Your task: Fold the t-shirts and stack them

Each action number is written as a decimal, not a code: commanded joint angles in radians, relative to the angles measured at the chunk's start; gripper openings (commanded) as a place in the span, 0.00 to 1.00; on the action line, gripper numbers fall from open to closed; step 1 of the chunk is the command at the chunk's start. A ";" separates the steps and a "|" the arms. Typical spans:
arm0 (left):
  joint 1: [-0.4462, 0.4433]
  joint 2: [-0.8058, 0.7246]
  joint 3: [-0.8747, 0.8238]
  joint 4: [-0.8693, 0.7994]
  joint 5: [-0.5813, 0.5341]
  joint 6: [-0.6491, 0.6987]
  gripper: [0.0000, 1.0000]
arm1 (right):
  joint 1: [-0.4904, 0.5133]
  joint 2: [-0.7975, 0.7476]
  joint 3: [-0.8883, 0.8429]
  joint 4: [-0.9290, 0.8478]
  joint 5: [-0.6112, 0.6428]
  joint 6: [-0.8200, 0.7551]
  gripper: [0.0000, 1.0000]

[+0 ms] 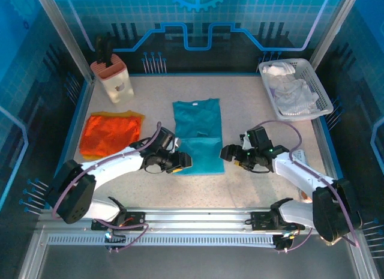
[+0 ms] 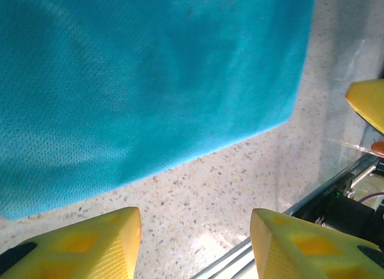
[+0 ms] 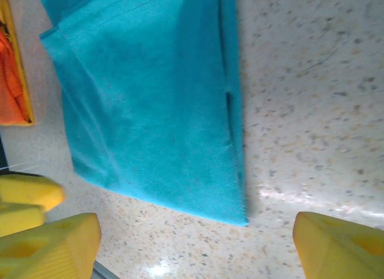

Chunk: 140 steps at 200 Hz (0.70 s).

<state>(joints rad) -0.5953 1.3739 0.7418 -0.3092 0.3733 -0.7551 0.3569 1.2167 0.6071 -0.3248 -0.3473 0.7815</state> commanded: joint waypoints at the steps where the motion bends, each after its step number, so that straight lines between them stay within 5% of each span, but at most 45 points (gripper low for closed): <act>1: 0.032 -0.028 0.024 -0.174 -0.015 0.075 0.53 | -0.019 0.056 0.047 -0.112 0.001 -0.076 0.81; 56: 0.189 -0.040 -0.110 -0.153 0.068 0.097 0.52 | 0.036 0.141 0.052 -0.067 -0.012 -0.063 0.66; 140: 0.194 0.118 -0.087 -0.033 0.143 0.057 0.50 | 0.152 0.275 0.106 -0.033 0.069 -0.002 0.55</act>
<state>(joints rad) -0.4011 1.4666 0.6384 -0.3985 0.4652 -0.6819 0.4789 1.4628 0.6846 -0.3580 -0.3119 0.7525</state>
